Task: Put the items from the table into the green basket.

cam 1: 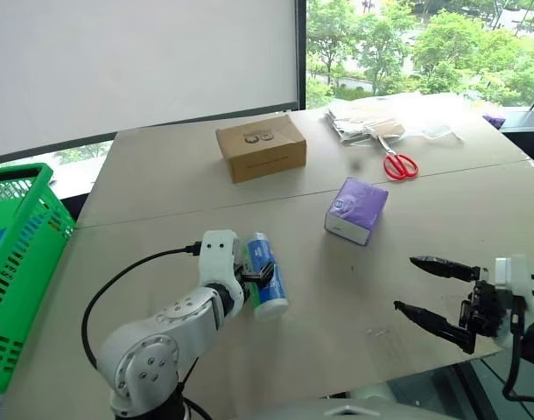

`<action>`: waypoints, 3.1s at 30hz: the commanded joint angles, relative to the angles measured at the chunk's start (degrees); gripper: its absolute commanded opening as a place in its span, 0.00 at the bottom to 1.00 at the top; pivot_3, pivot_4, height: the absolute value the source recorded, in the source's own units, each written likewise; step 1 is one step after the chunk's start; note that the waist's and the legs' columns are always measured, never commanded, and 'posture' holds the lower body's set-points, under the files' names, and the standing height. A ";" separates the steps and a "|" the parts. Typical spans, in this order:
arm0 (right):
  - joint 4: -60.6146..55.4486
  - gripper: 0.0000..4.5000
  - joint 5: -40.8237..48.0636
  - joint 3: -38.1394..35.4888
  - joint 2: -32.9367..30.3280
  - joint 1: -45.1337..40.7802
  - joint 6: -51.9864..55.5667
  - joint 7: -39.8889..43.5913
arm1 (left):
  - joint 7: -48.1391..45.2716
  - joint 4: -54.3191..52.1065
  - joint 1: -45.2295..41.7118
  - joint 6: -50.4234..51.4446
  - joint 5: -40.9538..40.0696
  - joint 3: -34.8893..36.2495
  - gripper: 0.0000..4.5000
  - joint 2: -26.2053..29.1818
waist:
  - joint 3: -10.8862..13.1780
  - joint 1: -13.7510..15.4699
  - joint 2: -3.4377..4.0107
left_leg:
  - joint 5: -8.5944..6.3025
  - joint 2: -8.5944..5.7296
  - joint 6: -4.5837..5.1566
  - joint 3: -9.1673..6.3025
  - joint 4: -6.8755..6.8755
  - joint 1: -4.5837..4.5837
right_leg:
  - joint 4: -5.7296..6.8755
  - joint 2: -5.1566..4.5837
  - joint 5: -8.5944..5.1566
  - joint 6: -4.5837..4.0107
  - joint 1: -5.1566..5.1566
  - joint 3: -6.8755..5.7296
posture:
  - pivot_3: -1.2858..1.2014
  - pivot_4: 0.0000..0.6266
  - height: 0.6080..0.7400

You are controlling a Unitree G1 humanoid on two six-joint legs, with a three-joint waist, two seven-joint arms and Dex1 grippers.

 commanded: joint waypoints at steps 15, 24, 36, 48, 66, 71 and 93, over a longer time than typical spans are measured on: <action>-0.36 1.00 1.34 -0.93 -0.73 -1.42 0.94 -0.71 | 18.23 18.24 -0.41 4.51 -23.56 2.71 0.65 -0.64 | 0.09 1.10 0.11 | -0.43 -0.01 -0.08 -0.01 -0.17 -0.04 | -0.21 0.01 -0.27 0.17 -0.05 0.00 | 0.47 0.18 1.00; -0.10 1.00 2.90 1.15 -2.07 -3.24 2.45 1.89 | 23.79 18.71 -2.73 -1.20 -31.74 0.87 0.52 6.36 | 0.35 1.10 0.08 | -0.38 0.00 -0.18 -0.07 -0.24 -0.07 | -0.29 0.02 -0.29 0.15 -0.07 -0.01 | 0.47 0.19 1.00; 1.86 1.00 8.64 11.29 2.24 -22.54 9.36 -3.43 | 17.29 9.69 -3.83 -17.78 -16.77 3.78 0.52 27.91 | 1.43 1.82 -0.87 | 0.28 0.72 -1.27 -0.16 -0.50 -0.75 | 0.01 0.64 0.19 -0.64 -1.43 -0.19 | 0.56 0.15 1.00; 12.89 1.00 7.38 21.48 12.23 -45.12 10.47 -2.13 | 1.85 10.44 -12.59 -38.59 18.60 10.21 0.52 44.76 | 1.26 10.56 -1.39 | 0.96 1.17 -1.80 -0.65 -0.29 -2.56 | -0.04 1.25 1.01 -1.90 -3.17 -0.72 | 0.64 0.04 1.00; 14.28 1.00 4.85 23.37 19.81 -55.40 14.14 -10.62 | -27.25 59.38 -6.64 -64.39 39.57 22.74 0.52 53.69 | -0.13 18.64 -2.60 | 0.91 1.39 -1.94 -0.48 0.21 -3.38 | 0.02 1.42 1.54 -2.19 -3.84 -0.87 | 0.64 0.00 1.00; 13.23 1.00 1.52 23.96 19.96 -55.09 13.06 -13.05 | -31.86 69.84 -13.01 -71.83 39.51 20.42 0.52 52.67 | -0.90 19.49 -2.93 | 0.88 1.53 -2.21 -0.35 0.31 -3.35 | 0.04 1.56 1.77 -2.21 -3.83 -0.87 | 0.63 0.00 1.00; 11.95 1.00 -18.08 22.53 7.69 -43.81 10.41 -22.60 | -69.95 42.17 -26.51 -63.74 16.58 4.72 0.99 48.15 | -2.96 13.12 -2.67 | 0.97 1.68 -1.80 0.35 1.02 -3.30 | 0.46 1.67 1.92 -2.38 -3.68 -0.63 | 0.56 0.00 1.00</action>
